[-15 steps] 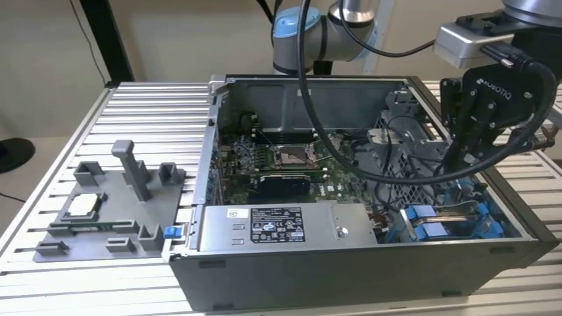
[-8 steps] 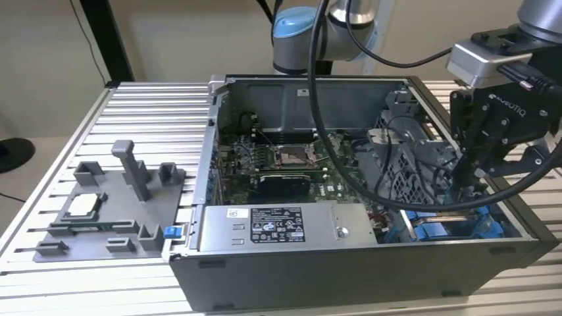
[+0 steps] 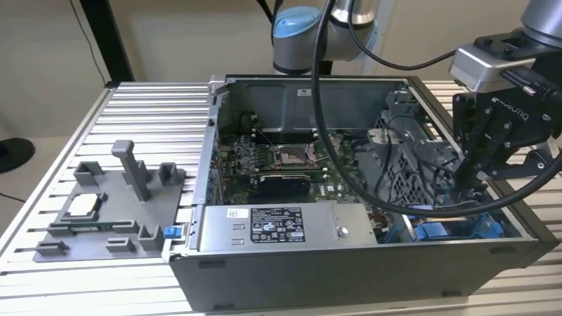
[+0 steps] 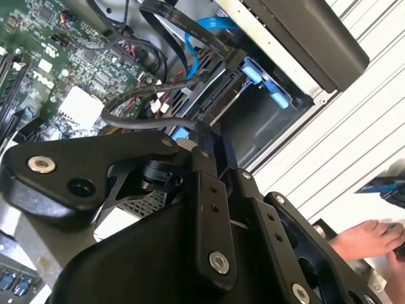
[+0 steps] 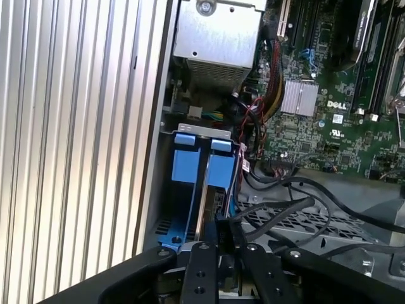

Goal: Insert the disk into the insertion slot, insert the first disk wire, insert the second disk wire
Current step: 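Insert the first disk wire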

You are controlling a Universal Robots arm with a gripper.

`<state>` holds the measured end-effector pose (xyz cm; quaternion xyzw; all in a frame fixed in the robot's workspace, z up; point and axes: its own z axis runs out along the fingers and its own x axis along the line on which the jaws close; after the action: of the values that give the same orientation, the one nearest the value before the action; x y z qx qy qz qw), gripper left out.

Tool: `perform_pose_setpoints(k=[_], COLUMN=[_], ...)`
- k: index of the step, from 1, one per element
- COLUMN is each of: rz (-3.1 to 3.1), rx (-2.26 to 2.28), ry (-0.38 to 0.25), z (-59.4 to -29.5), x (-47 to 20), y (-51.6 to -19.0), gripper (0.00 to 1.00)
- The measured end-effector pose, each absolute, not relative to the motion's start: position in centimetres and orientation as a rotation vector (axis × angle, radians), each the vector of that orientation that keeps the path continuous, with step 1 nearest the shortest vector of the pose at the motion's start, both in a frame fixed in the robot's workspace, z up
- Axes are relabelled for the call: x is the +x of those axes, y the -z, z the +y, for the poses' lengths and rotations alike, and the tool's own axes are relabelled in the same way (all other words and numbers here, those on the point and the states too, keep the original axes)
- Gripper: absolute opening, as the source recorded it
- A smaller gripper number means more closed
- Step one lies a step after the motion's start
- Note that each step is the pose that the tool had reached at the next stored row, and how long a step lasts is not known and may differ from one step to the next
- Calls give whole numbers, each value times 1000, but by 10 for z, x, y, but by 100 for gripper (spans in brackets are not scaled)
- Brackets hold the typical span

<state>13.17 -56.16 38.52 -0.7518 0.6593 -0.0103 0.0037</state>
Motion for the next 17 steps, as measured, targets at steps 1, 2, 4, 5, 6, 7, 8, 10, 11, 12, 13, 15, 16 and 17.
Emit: perform_pose_setpoints(k=[1,2,4,5,6,7,8,10,11,12,13,15,16,17], rz=[2066,2066,2064,2062,2059,2057,2054,2050,2049,2048,2048,2050,2051,2052], rx=[-2357,-2357,-2356,-2353,-2349,-2346,-2342,-2337,-2335,-2333,-2332,-2331,-2331,-2330], ry=[32,32,30,25,18,12,6,-4,-8,-10,-11,-12,-13,-13], z=[-562,-562,-562,-562,-563,-563,-564,-565,-565,-566,-566,-567,-567,-567], x=[132,132,132,133,133,133,133,134,134,135,135,137,138,140], y=[-385,-385,-385,-385,-385,-385,-385,-385,-385,-385,-385,-384,-384,-384], gripper=[0,0,0,0,0,0,0,0,0,0,0,0,0,0])
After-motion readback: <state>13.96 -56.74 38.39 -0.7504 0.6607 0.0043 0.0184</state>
